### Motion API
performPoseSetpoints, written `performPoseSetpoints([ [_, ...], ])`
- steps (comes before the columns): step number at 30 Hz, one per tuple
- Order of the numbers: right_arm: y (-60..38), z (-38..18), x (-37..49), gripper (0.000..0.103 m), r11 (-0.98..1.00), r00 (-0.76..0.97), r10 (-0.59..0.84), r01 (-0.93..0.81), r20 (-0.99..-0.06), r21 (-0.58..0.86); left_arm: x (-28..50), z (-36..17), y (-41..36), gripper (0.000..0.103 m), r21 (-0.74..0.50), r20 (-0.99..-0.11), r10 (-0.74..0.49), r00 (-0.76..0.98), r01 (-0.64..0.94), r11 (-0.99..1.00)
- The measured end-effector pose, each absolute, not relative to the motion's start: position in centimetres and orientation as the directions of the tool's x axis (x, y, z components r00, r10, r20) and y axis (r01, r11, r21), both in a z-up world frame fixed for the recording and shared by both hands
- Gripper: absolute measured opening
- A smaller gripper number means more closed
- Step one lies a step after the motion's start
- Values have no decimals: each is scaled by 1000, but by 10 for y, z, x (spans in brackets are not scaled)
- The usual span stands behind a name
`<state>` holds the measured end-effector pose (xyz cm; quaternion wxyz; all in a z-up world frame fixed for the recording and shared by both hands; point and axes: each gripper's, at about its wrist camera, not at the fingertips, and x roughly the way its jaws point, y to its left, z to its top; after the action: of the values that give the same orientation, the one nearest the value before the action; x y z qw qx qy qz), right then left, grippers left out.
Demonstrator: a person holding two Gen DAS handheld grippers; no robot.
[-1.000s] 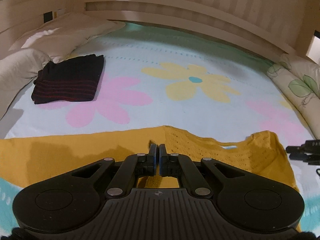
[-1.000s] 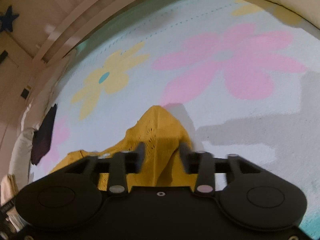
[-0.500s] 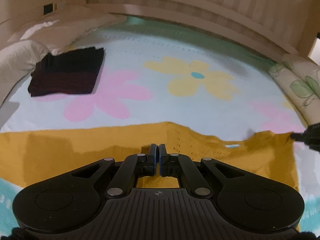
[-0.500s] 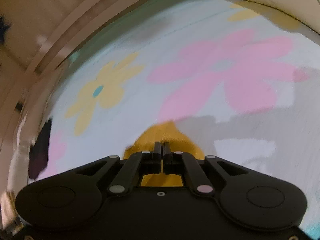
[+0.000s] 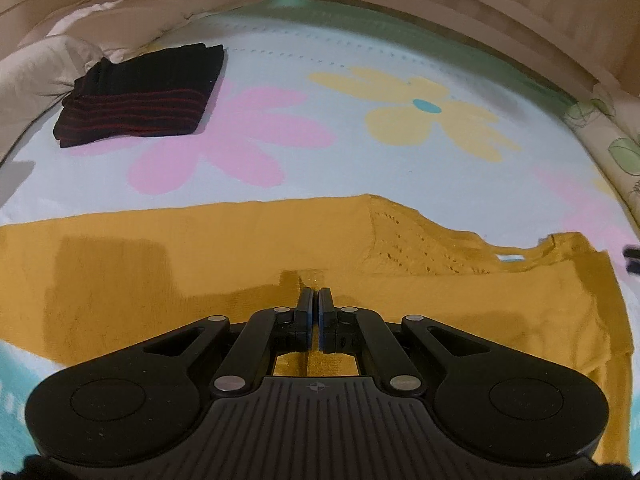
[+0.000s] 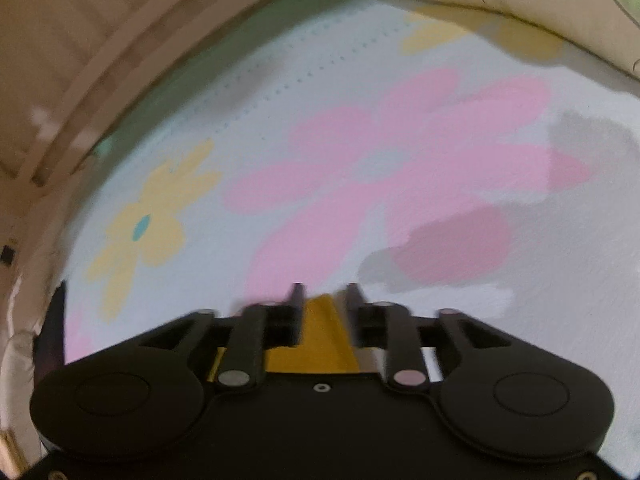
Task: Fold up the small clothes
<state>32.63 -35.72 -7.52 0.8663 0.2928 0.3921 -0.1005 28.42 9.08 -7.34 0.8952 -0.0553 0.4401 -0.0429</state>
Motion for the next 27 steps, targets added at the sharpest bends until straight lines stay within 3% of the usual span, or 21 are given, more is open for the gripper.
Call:
performPoseSetpoints([
  [3,-350,-70,305,43,882,646,83,307,-759,358,284,-73,91,2,-146,-783,-129,608,21,989],
  [7,-341,-79,278,43,900,602,167,231,-781,371,283,-72,87,2,-133,-780,-124,613,32,991],
  [9,-335,-87,270,53,904,582,188,211,-791,371,284,-73,86,2,-137,-780,-128,612,32,990],
  [12,-329,-95,272,56,918,553,185,199,-813,344,284,-74,86,2,-135,-783,-128,609,34,990],
  [13,-326,-97,273,53,918,550,183,200,-815,341,284,-75,87,2,-135,-784,-128,607,34,990],
  [14,-324,-97,274,18,919,558,189,189,-808,345,285,-75,87,2,-135,-786,-128,606,34,990],
  [15,-321,-96,274,9,921,556,202,173,-806,350,285,-76,86,2,-133,-787,-127,604,35,990],
  [19,-323,-86,275,9,951,542,83,208,-836,230,287,-82,85,3,-111,-802,-110,587,35,993],
  [22,-329,-91,270,10,937,537,93,237,-838,256,288,-88,85,3,-81,-818,-80,570,23,996],
  [24,-325,-92,271,23,939,547,97,225,-831,258,286,-87,89,3,-104,-809,-107,578,38,994],
  [27,-328,-82,262,39,932,566,106,230,-818,280,282,-84,104,4,-268,-774,-262,576,76,960],
])
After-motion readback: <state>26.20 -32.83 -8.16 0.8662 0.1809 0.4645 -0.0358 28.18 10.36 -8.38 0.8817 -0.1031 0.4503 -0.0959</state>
